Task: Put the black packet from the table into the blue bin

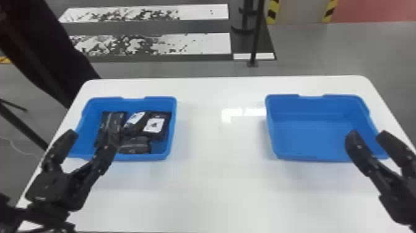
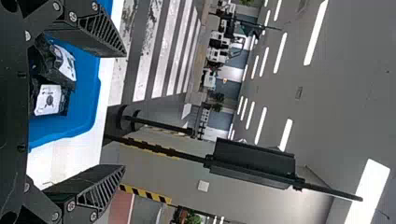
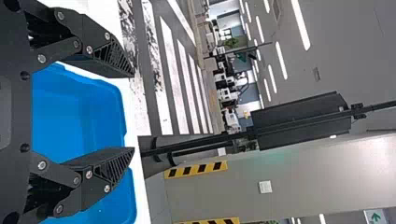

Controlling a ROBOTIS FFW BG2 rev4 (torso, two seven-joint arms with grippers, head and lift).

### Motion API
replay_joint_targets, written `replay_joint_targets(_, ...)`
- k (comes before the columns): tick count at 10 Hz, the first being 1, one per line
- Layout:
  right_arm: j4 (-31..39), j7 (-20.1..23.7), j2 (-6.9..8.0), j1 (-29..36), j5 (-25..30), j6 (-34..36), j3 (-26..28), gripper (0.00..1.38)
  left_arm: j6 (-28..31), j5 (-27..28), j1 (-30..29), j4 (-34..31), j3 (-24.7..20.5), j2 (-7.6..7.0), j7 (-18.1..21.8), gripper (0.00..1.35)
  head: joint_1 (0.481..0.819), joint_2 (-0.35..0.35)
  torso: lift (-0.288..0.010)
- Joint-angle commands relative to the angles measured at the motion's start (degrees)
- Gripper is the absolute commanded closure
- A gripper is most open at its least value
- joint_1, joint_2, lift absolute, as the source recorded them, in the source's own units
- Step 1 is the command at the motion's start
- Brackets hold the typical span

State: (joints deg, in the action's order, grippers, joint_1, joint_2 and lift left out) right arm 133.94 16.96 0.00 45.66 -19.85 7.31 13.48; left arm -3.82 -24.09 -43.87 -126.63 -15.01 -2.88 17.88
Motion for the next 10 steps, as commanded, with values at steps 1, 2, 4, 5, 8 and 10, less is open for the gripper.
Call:
replay_joint_targets(1,0.0,0.0,0.05,0.0,0.0,0.0,0.0,0.51,0.2,-0.1,0.0,0.0,0.2,-0.11,0.0,0.19,0.695,0.050,-0.110)
replay_joint_targets(2,0.0,0.0,0.05,0.0,0.0,0.0,0.0,0.51,0.3,-0.4,0.0,0.0,0.2,-0.11,0.0,0.19,0.695,0.049,-0.110)
replay_joint_targets(4,-0.1,0.0,0.05,0.0,0.0,0.0,0.0,0.51,0.4,-0.4,0.0,0.0,0.3,-0.11,0.0,0.19,0.695,0.047,-0.110)
replay_joint_targets(5,-0.1,0.0,0.05,0.0,0.0,0.0,-0.1,0.51,0.6,-0.6,0.0,0.0,0.4,-0.19,0.0,0.19,0.695,0.046,-0.110)
replay_joint_targets(8,-0.1,0.0,0.05,0.0,0.1,0.0,-0.1,0.51,0.0,-0.8,0.0,0.0,0.6,-0.28,0.0,0.19,0.695,0.044,-0.110)
replay_joint_targets(10,-0.1,0.0,0.05,0.0,0.1,0.0,-0.1,0.51,0.2,-1.1,0.0,0.0,0.7,-0.28,0.0,0.18,0.695,0.043,-0.110)
